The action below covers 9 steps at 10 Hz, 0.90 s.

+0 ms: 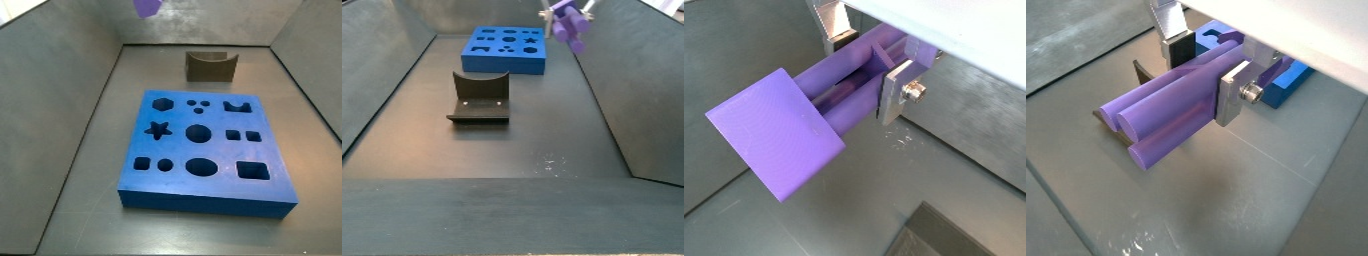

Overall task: Pick up the 3 prong object. Move up. Rotate the 3 prong object. Place the 3 prong object on the fixture. Regrasp the 3 prong object. Move to above the board. Insert the 3 prong object.
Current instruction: Place the 3 prong object on the fixture.

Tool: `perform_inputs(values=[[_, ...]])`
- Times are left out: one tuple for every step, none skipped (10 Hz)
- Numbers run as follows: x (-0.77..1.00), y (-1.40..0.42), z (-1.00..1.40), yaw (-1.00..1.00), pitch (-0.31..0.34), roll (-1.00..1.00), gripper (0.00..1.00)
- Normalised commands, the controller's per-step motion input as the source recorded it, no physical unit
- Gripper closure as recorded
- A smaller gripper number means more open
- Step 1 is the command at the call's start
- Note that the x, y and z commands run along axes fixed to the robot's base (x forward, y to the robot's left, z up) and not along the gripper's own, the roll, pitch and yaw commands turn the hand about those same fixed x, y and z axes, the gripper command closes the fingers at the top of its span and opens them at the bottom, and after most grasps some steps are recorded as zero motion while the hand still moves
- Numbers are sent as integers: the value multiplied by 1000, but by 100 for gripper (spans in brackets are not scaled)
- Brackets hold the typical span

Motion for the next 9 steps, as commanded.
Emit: perform_inputs(values=[[1000, -235, 60, -15, 257, 170, 100], [1000, -222, 54, 8, 212, 137, 100], [1000, -203, 50, 27, 171, 121, 100], [1000, -194, 49, 33, 161, 113, 100], [1000, -173, 45, 39, 148, 96, 100], [1000, -165, 43, 39, 150, 90, 100], [1000, -147, 40, 39, 145, 80, 100], [1000, -135, 34, 40, 145, 72, 100], [1000, -117, 33, 43, 145, 64, 100]])
